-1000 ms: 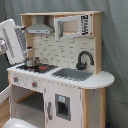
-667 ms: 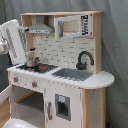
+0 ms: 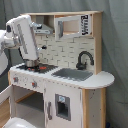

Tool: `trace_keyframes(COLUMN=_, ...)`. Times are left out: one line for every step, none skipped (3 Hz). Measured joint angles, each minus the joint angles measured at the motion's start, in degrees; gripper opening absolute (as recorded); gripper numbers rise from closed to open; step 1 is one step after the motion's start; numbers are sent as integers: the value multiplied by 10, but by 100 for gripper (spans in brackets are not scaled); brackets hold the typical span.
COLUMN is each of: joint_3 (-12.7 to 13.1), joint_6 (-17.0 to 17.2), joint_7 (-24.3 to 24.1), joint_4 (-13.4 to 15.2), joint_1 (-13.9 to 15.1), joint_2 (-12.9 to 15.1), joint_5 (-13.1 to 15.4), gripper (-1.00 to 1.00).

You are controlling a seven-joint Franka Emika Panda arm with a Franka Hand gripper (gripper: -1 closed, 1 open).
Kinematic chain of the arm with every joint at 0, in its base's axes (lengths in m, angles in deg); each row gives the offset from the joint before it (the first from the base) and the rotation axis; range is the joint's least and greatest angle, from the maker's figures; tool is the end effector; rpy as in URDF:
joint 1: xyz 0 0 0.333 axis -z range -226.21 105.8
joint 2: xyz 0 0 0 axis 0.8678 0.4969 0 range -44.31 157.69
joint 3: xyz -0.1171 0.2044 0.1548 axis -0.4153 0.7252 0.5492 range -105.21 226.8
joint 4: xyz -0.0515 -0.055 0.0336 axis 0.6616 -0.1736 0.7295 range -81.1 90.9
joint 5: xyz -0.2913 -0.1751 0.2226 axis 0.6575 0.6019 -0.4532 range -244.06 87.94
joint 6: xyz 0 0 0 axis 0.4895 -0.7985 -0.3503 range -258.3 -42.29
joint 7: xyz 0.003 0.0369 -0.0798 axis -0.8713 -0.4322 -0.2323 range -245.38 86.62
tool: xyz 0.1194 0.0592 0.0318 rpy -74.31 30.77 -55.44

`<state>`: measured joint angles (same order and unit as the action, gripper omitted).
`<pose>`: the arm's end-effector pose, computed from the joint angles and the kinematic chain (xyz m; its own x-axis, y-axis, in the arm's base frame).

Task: Play with the kitchen

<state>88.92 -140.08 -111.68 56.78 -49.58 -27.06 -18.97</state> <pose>0.1607 0.0679 0.7286 0.4831 0.1807 0.8567 -0.8410 -0.1763 0.5114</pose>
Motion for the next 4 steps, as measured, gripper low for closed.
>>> trace_keyframes(joint_3=-29, joint_6=-48, joint_7=-1, joint_4=1, joint_1=24, joint_2=17, joint_5=-1, gripper=100)
trace_keyframes(joint_3=-51, joint_6=-103, joint_7=-1, joint_4=0, joint_1=42, joint_2=46, joint_5=0, gripper=100)
trace_keyframes(joint_3=-59, joint_6=-126, joint_7=4, joint_4=-3, joint_1=49, joint_2=59, joint_5=0, gripper=100)
trace_keyframes(joint_3=-61, joint_6=-133, joint_7=7, joint_4=-4, joint_1=51, joint_2=62, joint_5=0, gripper=-100)
